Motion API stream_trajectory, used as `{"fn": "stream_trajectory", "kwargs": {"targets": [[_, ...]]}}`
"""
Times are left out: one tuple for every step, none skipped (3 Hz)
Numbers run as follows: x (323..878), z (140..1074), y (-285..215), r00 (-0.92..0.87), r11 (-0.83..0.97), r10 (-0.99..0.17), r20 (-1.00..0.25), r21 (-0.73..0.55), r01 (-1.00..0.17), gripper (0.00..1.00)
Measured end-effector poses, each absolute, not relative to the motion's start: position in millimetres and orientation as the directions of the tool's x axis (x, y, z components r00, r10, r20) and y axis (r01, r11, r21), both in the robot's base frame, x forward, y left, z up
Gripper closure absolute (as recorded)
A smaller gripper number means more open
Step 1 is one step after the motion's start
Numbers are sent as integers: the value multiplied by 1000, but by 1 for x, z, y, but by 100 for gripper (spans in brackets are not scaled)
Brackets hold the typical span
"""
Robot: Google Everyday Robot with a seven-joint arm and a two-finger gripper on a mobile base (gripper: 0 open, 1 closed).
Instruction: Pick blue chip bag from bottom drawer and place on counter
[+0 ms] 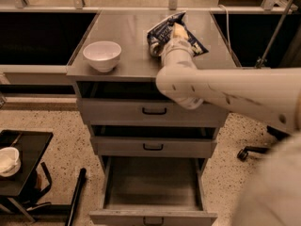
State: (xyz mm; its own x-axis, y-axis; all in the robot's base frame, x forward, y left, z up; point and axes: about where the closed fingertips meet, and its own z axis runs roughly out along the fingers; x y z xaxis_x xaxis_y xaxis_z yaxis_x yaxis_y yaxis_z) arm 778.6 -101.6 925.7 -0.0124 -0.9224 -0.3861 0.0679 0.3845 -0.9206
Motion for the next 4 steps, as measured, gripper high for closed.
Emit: {"fn": "stream_trajectory", "kwargs": {"targets": [[842, 898, -111, -10, 245, -970, -245, -970, -9, 100], [888, 928, -146, -57, 208, -976, -209, -978, 21, 100], [897, 974, -154, -58, 217, -973, -223, -971, 97, 81], [897, 974, -154, -57, 218, -973, -224, -971, 97, 59]]}}
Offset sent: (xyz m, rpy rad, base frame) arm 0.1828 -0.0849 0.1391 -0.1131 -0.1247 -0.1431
